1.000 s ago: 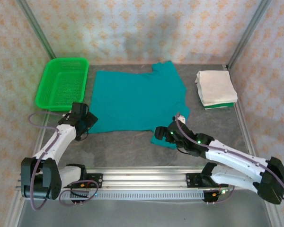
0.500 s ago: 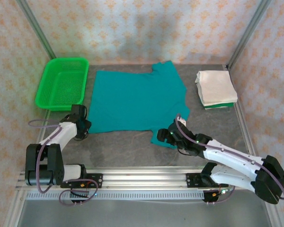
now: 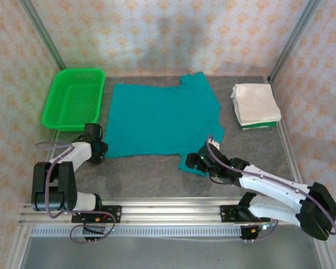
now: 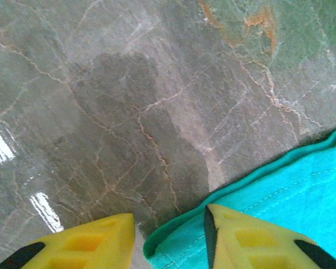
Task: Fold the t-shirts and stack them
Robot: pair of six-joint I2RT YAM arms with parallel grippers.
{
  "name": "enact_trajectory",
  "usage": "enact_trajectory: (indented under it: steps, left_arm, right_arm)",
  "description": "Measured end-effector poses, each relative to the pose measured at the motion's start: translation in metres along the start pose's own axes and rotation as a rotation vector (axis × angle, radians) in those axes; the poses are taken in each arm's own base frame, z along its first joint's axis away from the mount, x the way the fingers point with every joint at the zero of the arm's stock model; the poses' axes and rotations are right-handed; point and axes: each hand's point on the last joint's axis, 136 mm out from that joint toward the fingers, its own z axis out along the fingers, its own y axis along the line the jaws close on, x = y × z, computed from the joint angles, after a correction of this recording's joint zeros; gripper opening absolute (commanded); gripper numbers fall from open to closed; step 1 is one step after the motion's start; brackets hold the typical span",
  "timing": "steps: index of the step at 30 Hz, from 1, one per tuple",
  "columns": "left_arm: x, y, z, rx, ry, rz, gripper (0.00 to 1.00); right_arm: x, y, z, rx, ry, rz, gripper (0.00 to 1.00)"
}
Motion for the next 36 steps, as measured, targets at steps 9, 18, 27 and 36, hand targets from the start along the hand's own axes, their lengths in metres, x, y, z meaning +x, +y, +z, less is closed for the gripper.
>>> enact_trajectory:
  steps: [9,18,27,36]
  left_arm:
    - [0.001,0.005,-0.001,-0.022,0.010,-0.016,0.34]
    - [0.003,-0.007,-0.011,0.033,0.033,-0.031,0.39]
    - [0.010,-0.007,-0.002,0.014,0.081,-0.041,0.38]
    - [0.012,0.000,0.001,-0.029,0.093,-0.042,0.10]
  right_arm:
    - [0.002,0.000,0.002,0.003,0.011,-0.001,0.90]
    - [0.001,0.001,0.002,-0.002,0.008,-0.001,0.90]
    - [0.001,0.005,0.003,-0.007,0.018,-0.002,0.89]
    - [0.001,0.005,0.003,-0.006,0.017,-0.001,0.90]
